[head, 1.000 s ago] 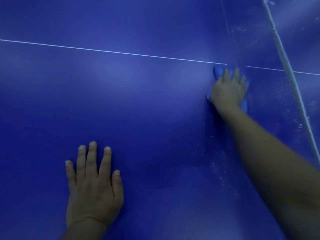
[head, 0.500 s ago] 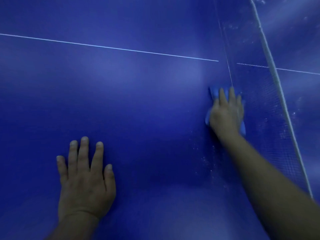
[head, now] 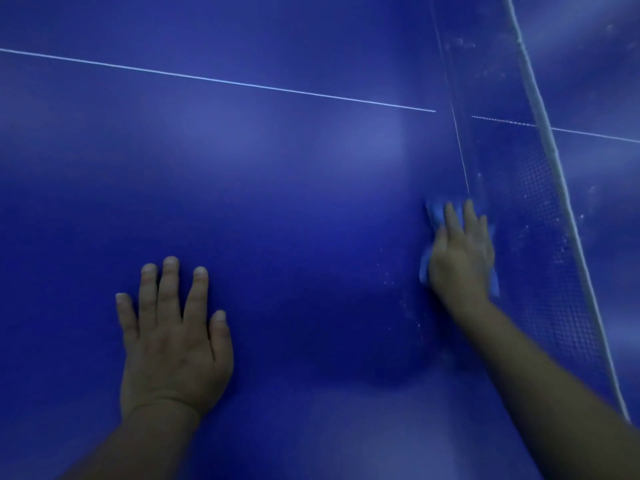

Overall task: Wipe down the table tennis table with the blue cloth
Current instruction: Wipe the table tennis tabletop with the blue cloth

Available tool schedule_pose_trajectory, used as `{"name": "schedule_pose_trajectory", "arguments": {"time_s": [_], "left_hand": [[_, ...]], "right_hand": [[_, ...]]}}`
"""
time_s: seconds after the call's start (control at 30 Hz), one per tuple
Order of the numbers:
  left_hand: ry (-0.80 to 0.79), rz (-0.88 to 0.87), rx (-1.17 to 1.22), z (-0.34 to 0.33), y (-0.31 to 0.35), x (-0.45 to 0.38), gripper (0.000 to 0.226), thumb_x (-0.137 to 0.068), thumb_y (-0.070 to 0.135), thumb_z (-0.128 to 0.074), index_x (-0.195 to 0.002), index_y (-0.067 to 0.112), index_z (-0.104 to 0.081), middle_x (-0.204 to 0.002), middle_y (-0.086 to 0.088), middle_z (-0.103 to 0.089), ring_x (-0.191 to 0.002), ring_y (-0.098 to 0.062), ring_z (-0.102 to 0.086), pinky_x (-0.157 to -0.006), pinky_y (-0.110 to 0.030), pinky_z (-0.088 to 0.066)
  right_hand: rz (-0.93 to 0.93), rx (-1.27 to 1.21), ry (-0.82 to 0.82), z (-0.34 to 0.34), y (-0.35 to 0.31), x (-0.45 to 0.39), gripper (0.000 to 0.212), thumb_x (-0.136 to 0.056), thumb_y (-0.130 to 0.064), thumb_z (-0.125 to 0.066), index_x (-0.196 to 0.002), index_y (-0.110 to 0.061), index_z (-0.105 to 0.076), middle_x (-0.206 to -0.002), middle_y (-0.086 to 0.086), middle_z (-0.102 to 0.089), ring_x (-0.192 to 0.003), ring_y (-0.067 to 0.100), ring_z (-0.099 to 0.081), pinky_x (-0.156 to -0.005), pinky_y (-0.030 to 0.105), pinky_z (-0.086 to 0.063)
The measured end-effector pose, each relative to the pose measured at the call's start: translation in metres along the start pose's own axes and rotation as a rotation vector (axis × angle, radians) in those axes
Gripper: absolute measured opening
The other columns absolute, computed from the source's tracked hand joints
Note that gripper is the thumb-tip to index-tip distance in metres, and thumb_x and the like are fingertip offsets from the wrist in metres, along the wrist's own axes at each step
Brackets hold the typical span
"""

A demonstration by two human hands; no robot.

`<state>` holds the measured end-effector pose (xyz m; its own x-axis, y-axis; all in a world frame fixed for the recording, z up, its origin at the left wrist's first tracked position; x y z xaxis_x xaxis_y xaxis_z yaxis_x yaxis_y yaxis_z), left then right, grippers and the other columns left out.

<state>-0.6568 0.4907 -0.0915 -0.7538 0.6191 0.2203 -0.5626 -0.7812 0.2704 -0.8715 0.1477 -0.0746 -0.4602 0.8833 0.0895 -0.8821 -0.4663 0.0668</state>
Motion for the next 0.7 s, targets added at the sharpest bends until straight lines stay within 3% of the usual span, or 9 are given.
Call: {"name": "schedule_pose_trajectory", "arguments": {"time_s": [0.07, 0.13, 0.2, 0.3, 0.4, 0.47, 0.53, 0.63, 0.7], "left_hand": [[0.006, -0.003, -0.004, -0.001, 0.001, 0.001, 0.069, -0.093, 0.044, -0.021, -0.151, 0.009, -0.034, -0.162, -0.018, -0.018, -0.152, -0.033, -0.004, -0.121, -0.058, 0.0], [0.01, -0.009, -0.008, -0.002, 0.0, 0.001, 0.069, -0.094, 0.044, -0.022, -0.151, 0.008, -0.035, -0.162, -0.018, -0.02, -0.152, -0.034, -0.006, -0.121, -0.058, -0.001], [0.018, -0.013, -0.01, -0.002, -0.001, 0.0, 0.068, -0.094, 0.044, -0.022, -0.151, 0.009, -0.036, -0.161, -0.018, -0.021, -0.151, -0.034, -0.006, -0.121, -0.058, -0.002], [0.033, -0.012, -0.003, -0.002, 0.0, 0.0, 0.068, -0.094, 0.045, -0.021, -0.151, 0.01, -0.035, -0.162, -0.017, -0.02, -0.152, -0.032, -0.005, -0.121, -0.056, 0.001], [0.033, -0.018, 0.0, -0.002, 0.001, 0.0, 0.068, -0.095, 0.045, -0.02, -0.152, 0.011, -0.032, -0.163, -0.016, -0.017, -0.152, -0.03, -0.002, -0.122, -0.055, 0.002], [0.039, -0.023, 0.009, -0.001, 0.001, 0.0, 0.068, -0.094, 0.044, -0.02, -0.152, 0.009, -0.033, -0.162, -0.017, -0.018, -0.152, -0.032, -0.004, -0.121, -0.057, 0.0], [0.048, -0.016, 0.022, 0.001, 0.001, 0.0, 0.068, -0.094, 0.043, -0.022, -0.151, 0.008, -0.036, -0.162, -0.018, -0.02, -0.152, -0.033, -0.006, -0.121, -0.058, -0.001], [0.047, -0.018, 0.022, 0.0, 0.001, -0.001, 0.068, -0.094, 0.043, -0.022, -0.15, 0.008, -0.037, -0.161, -0.018, -0.021, -0.152, -0.034, -0.007, -0.121, -0.058, -0.001], [0.054, -0.025, 0.01, 0.0, 0.001, -0.001, 0.067, -0.094, 0.043, -0.023, -0.15, 0.007, -0.037, -0.161, -0.019, -0.022, -0.151, -0.035, -0.009, -0.121, -0.059, -0.003]], "right_hand": [[0.035, 0.025, -0.101, -0.019, 0.011, 0.074, 0.068, -0.098, -0.023, 0.007, -0.157, -0.009, -0.023, -0.167, 0.012, -0.006, -0.154, 0.033, -0.001, -0.124, 0.042, -0.003], [0.105, 0.016, -0.165, -0.028, 0.007, 0.1, 0.073, -0.097, -0.029, 0.008, -0.154, -0.006, -0.031, -0.166, 0.015, -0.013, -0.153, 0.036, -0.004, -0.124, 0.043, -0.003], [0.176, 0.025, -0.129, -0.016, -0.009, 0.063, 0.062, -0.104, -0.026, -0.002, -0.152, -0.006, -0.036, -0.164, 0.017, -0.019, -0.151, 0.04, -0.013, -0.123, 0.047, -0.01], [0.204, -0.084, 0.086, 0.017, -0.037, -0.038, 0.043, -0.106, -0.017, -0.038, -0.147, -0.007, -0.046, -0.16, 0.017, -0.03, -0.144, 0.041, -0.031, -0.116, 0.049, -0.026], [0.248, -0.078, 0.132, 0.027, -0.078, -0.101, 0.045, -0.105, -0.022, -0.037, -0.149, -0.014, -0.046, -0.162, 0.011, -0.028, -0.145, 0.036, -0.03, -0.112, 0.046, -0.031], [0.457, -0.064, 0.144, 0.022, -0.106, -0.069, 0.043, -0.101, -0.017, -0.041, -0.142, -0.009, -0.054, -0.157, 0.019, -0.036, -0.139, 0.044, -0.038, -0.107, 0.051, -0.037], [0.803, -0.093, 0.13, 0.011, -0.116, 0.017, 0.045, -0.095, -0.018, -0.044, -0.136, -0.008, -0.059, -0.152, 0.02, -0.043, -0.135, 0.049, -0.043, -0.105, 0.056, -0.039], [1.224, -0.037, -0.144, -0.02, -0.094, 0.147, 0.061, -0.09, -0.028, -0.051, -0.151, -0.03, -0.041, -0.163, 0.002, -0.027, -0.149, 0.038, -0.025, -0.118, 0.049, -0.022], [1.324, -0.027, -0.192, -0.018, -0.089, 0.13, 0.066, -0.086, -0.025, -0.052, -0.151, -0.03, -0.04, -0.163, 0.003, -0.028, -0.148, 0.04, -0.025, -0.119, 0.052, -0.021]]}}
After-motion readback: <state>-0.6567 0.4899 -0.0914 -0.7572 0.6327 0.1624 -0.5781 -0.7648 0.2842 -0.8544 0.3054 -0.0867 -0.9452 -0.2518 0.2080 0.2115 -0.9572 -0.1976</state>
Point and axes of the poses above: each hand's wrist, its own x-axis away from the middle knuckle, its own z-axis out of the back of the hand, y = z × x, the point moved 10 cm from there along -x, towards the middle knuckle
